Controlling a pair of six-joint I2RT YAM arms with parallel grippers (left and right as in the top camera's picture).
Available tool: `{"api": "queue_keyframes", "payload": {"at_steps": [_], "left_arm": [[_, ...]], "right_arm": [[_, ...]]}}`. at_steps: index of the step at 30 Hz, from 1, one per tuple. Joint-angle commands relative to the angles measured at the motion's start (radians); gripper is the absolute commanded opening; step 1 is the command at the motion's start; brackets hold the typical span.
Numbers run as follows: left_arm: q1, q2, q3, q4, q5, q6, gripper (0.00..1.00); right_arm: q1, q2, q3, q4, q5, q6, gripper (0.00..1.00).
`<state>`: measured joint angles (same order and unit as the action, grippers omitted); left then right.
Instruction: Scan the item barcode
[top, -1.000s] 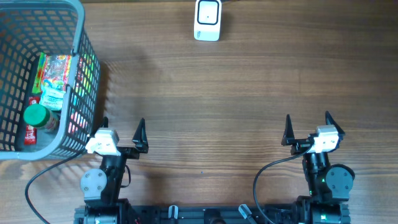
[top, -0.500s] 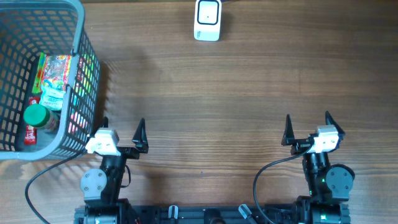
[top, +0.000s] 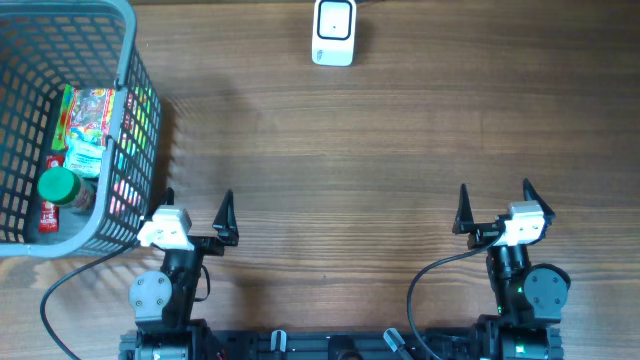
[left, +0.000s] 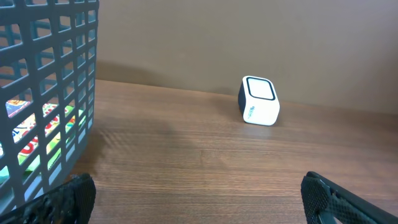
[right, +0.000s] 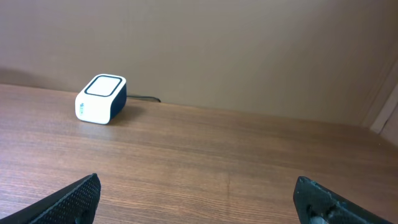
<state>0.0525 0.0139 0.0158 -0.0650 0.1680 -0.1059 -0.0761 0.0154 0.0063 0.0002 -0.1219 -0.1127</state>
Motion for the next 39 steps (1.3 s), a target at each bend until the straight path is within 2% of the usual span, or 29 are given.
{"api": "queue_keyframes", "payload": {"at_steps": [1, 17, 22, 24, 28, 33, 35, 37, 39], "left_arm": [[-0.003, -0.007, -0.009, 0.002, -0.010, 0.020, 1.00], [-0.003, -0.007, -0.010, 0.002, -0.017, 0.021, 1.00], [-0.003, -0.007, 0.007, 0.104, 0.050, -0.023, 1.00], [-0.003, 0.003, 0.077, 0.045, 0.054, -0.100, 1.00], [-0.003, 0.103, 0.217, 0.001, 0.132, -0.108, 1.00], [-0.003, 0.397, 0.512, -0.026, 0.247, -0.108, 1.00], [-0.003, 0.549, 0.693, -0.116, 0.299, -0.105, 1.00], [-0.003, 0.702, 0.929, -0.296, 0.376, -0.004, 1.00], [-0.003, 0.807, 1.128, -0.475, 0.395, 0.039, 1.00]], "right_arm": [[0.004, -0.008, -0.001, 0.005, 0.018, 0.008, 1.00], [0.004, -0.008, -0.001, 0.005, 0.018, 0.008, 1.00], [0.004, -0.008, -0.001, 0.005, 0.018, 0.008, 1.00], [0.004, -0.008, -0.001, 0.005, 0.018, 0.008, 1.00], [0.004, -0.008, -0.001, 0.005, 0.018, 0.008, 1.00], [0.004, -0.008, -0.001, 0.005, 0.018, 0.008, 1.00], [0.004, -0.008, -0.001, 0.005, 0.018, 0.008, 1.00], [0.004, -0.008, -0.001, 0.005, 0.018, 0.008, 1.00], [0.004, -0.008, -0.001, 0.005, 0.018, 0.008, 1.00]]}}
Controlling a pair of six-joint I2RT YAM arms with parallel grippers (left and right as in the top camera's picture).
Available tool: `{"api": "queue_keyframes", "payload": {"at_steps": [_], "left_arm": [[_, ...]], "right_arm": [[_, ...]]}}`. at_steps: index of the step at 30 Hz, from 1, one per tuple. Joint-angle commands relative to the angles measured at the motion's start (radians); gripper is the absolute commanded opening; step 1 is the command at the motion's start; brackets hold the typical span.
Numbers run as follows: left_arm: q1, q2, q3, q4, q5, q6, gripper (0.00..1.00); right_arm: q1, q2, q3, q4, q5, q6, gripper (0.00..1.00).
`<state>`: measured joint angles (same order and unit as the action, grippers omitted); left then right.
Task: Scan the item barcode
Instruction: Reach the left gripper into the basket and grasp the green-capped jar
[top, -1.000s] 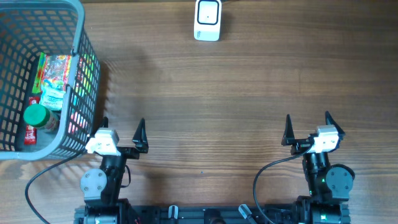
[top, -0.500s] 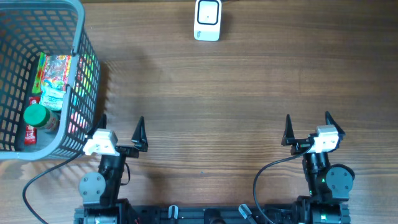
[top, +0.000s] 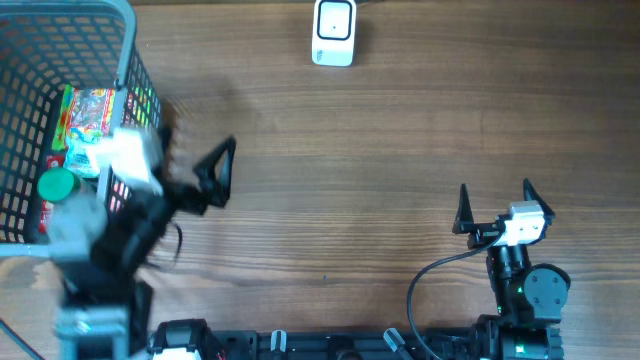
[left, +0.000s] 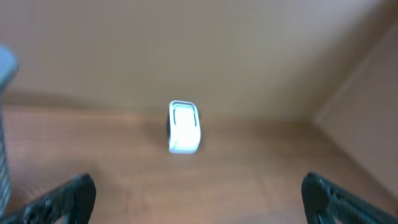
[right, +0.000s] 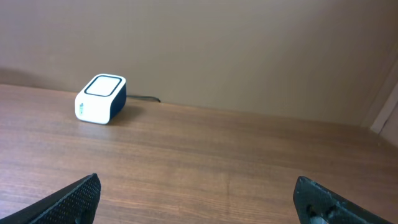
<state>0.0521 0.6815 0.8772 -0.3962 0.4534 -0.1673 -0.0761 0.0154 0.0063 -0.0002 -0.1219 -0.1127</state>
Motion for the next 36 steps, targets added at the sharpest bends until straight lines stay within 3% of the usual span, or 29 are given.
{"api": "queue_keyframes", "payload": {"at_steps": [1, 4, 6, 8, 11, 14, 19, 21, 32, 36], "left_arm": [[-0.002, 0.193, 0.365, -0.233, 0.103, 0.116, 1.00], [-0.002, 0.270, 0.500, -0.301, 0.106, 0.116, 1.00], [0.011, 0.294, 0.591, -0.307, 0.029, 0.090, 1.00], [0.040, 0.326, 0.706, -0.361, -0.148, 0.015, 1.00], [0.147, 0.448, 0.975, -0.602, -0.520, -0.089, 1.00], [0.303, 0.565, 1.105, -0.790, -0.683, -0.218, 1.00], [0.560, 0.690, 1.094, -0.946, -0.641, -0.510, 1.00], [0.621, 0.751, 1.067, -0.986, -0.634, -0.575, 1.00], [0.640, 0.984, 0.793, -0.814, -0.678, -0.581, 1.00], [0.636, 0.995, 0.600, -0.644, -0.676, -0.566, 1.00]], "right_arm": [[0.004, -0.008, -0.001, 0.006, 0.018, 0.008, 1.00], [0.004, -0.008, -0.001, 0.005, 0.018, 0.008, 1.00], [0.004, -0.008, -0.001, 0.005, 0.018, 0.008, 1.00], [0.004, -0.008, -0.001, 0.005, 0.018, 0.008, 1.00], [0.004, -0.008, -0.001, 0.005, 0.018, 0.008, 1.00], [0.004, -0.008, -0.001, 0.006, 0.018, 0.008, 1.00], [0.004, -0.008, -0.001, 0.005, 0.018, 0.008, 1.00], [0.004, -0.008, -0.001, 0.005, 0.018, 0.008, 1.00], [0.004, -0.008, -0.001, 0.006, 0.018, 0.008, 1.00], [0.004, -0.008, -0.001, 0.006, 0.018, 0.008, 1.00]]}}
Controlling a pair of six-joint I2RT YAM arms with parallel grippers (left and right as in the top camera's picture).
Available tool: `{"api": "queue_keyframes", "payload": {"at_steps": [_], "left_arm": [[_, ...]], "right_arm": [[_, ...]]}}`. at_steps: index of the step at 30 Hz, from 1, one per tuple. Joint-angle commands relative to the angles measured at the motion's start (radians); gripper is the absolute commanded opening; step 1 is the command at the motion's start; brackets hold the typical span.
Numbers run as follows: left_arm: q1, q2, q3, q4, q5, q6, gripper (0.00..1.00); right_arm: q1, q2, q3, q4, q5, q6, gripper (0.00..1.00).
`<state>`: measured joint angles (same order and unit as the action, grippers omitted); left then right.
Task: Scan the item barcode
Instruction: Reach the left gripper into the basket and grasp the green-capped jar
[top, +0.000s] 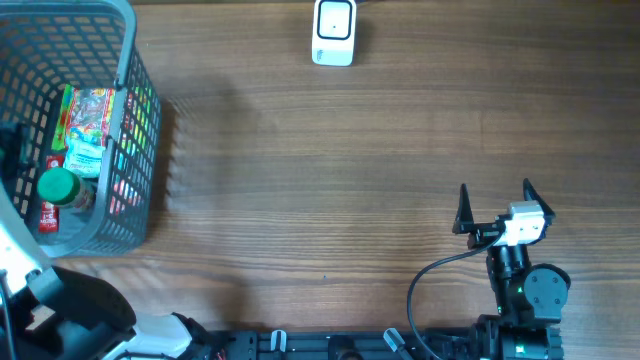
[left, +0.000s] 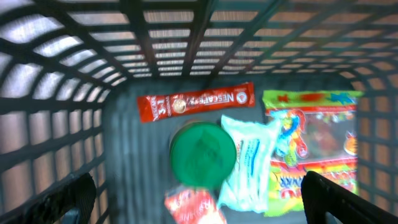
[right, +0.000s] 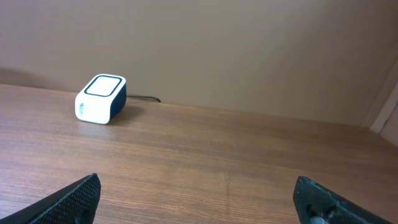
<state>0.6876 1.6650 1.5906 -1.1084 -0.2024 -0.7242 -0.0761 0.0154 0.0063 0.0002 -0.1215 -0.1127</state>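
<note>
The grey mesh basket stands at the table's left. My left wrist view looks straight down into the basket. Inside lie a green-lidded bottle, a red Nescafe sachet, a pale green packet and a colourful candy bag. My left gripper hangs open above them, holding nothing. In the overhead view only part of the left arm shows at the left edge. The white scanner sits at the far middle. My right gripper rests open near the front right.
From the right wrist the scanner stands at the far left with its cable against the brown wall. Bare wooden tabletop lies between basket, scanner and right arm. A second red packet lies below the green lid.
My left gripper was raised beside the basket's right wall, facing the scanner. Now it is over the basket, pointing down at the items, still open. The right arm has not moved.
Both grippers first rested open at the table's front edge, the left one next to the basket. Then the left arm was lifted and turned toward the scanner. Now it hangs over the basket's inside, and the items lie as before.
</note>
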Motion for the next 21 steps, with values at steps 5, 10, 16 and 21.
{"api": "queue_keyframes", "payload": {"at_steps": [5, 10, 16, 21], "left_arm": [[-0.011, 0.013, -0.287, 0.294, 0.000, 0.098, 1.00], [-0.032, 0.021, -0.302, 0.365, 0.032, 0.118, 1.00], [-0.048, 0.093, -0.302, 0.376, 0.075, 0.114, 1.00], [-0.044, 0.155, -0.302, 0.347, 0.071, 0.111, 1.00]], "right_arm": [[0.004, -0.008, -0.001, 0.005, 0.017, 0.008, 1.00], [0.004, -0.008, -0.001, 0.005, 0.017, 0.008, 1.00], [0.004, -0.008, -0.001, 0.005, 0.017, 0.008, 1.00], [0.004, -0.008, -0.001, 0.005, 0.017, 0.008, 1.00]]}}
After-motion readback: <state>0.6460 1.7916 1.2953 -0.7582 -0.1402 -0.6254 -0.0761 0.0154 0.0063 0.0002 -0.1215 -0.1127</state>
